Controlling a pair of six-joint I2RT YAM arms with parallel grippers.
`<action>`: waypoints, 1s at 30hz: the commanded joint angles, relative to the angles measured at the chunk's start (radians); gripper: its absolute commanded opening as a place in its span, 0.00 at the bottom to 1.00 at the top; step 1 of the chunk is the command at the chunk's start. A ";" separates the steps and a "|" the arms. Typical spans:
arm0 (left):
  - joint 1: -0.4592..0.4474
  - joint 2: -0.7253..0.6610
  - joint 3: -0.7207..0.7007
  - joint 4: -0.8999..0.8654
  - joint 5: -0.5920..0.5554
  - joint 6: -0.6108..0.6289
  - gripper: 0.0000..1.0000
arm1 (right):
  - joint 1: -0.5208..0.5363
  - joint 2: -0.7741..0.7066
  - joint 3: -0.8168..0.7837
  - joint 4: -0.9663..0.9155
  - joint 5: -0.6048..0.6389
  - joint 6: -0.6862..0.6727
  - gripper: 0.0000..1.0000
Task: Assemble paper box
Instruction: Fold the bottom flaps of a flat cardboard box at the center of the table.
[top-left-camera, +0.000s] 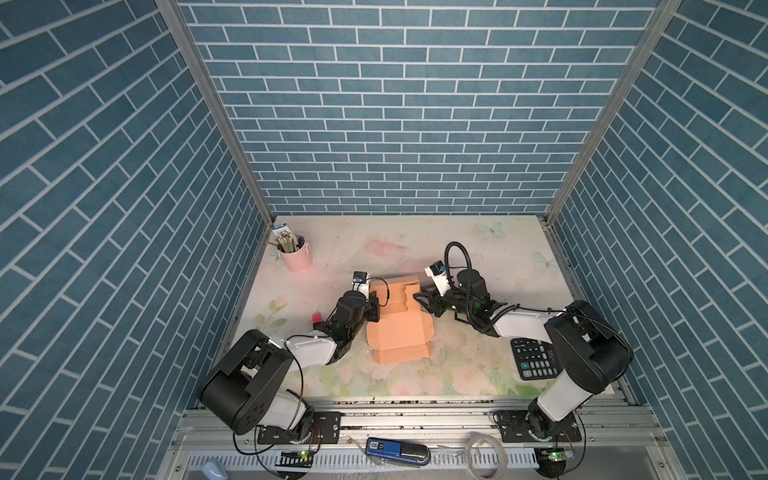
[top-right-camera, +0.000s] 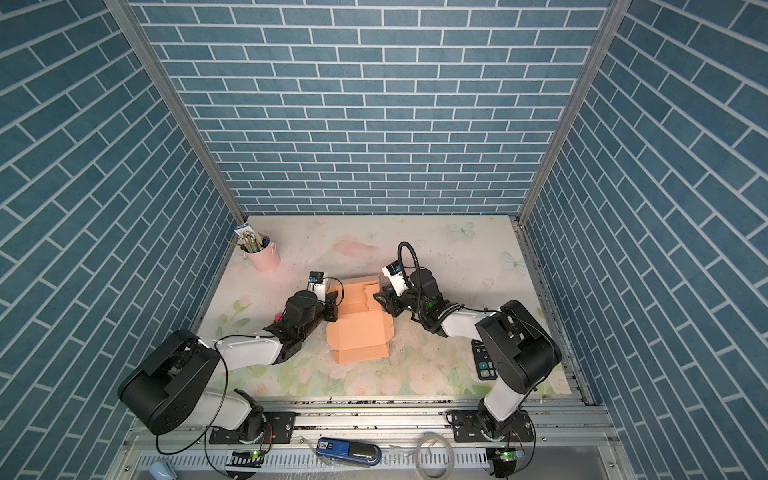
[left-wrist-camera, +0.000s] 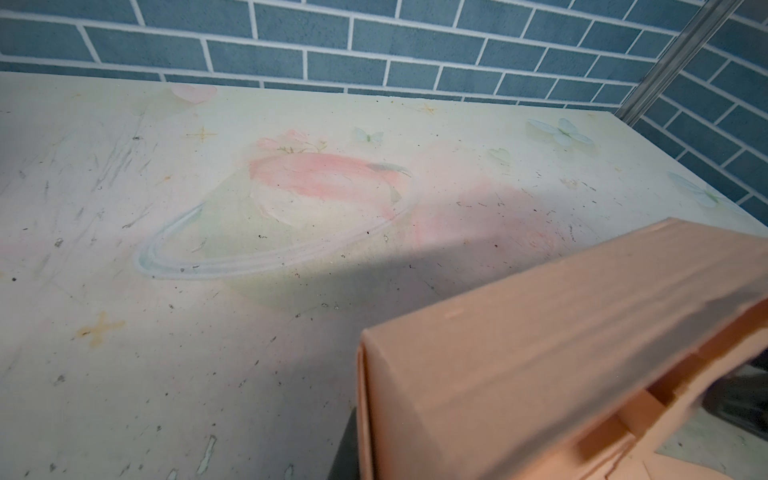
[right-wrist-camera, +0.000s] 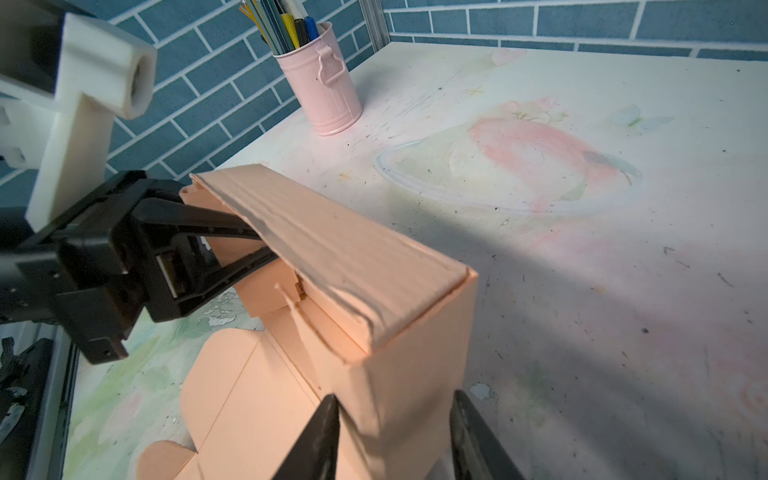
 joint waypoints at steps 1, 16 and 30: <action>-0.006 -0.015 0.006 -0.002 0.008 -0.002 0.12 | 0.024 0.021 0.028 0.013 0.082 -0.036 0.44; -0.006 -0.026 -0.003 -0.005 -0.013 -0.017 0.12 | 0.063 0.020 0.018 0.051 0.305 -0.011 0.14; -0.019 -0.045 0.063 -0.142 -0.044 -0.054 0.56 | 0.138 0.008 0.013 0.032 0.599 0.029 0.00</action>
